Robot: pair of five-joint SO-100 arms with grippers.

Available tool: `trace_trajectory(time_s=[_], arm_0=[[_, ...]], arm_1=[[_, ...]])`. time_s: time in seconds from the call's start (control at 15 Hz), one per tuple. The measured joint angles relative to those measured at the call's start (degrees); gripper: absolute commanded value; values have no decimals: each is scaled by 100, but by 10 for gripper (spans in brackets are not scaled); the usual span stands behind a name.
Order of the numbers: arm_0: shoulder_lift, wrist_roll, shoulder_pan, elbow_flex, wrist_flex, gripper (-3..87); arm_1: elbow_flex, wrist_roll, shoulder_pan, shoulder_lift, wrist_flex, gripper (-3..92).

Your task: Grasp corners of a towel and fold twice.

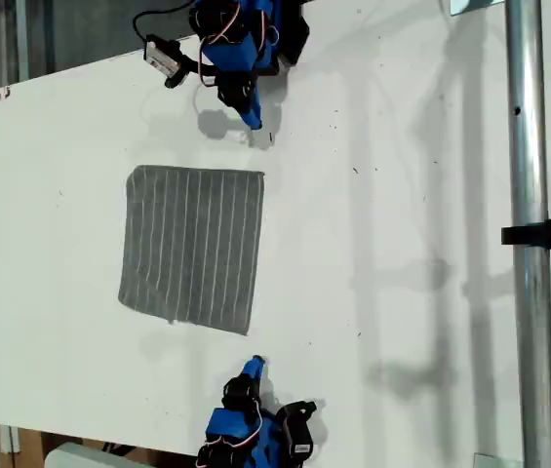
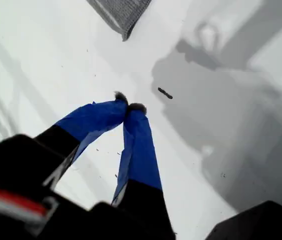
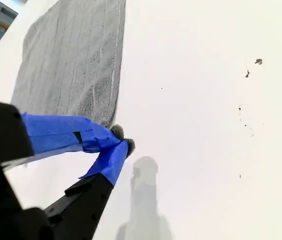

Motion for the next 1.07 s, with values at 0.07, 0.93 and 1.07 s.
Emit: trace_trajectory(time_s=[0.07, 0.93, 1.07], arm_0=[[0, 0, 9, 0, 0, -28], [0, -167, 141, 0, 0, -29], [0, -167, 141, 0, 0, -29]], arm_1=[[0, 0, -9, 0, 0, -3], [-1160, -281, -255, -949, 18, -3], [-2953, -1169, 88, -3015, 149, -3]])
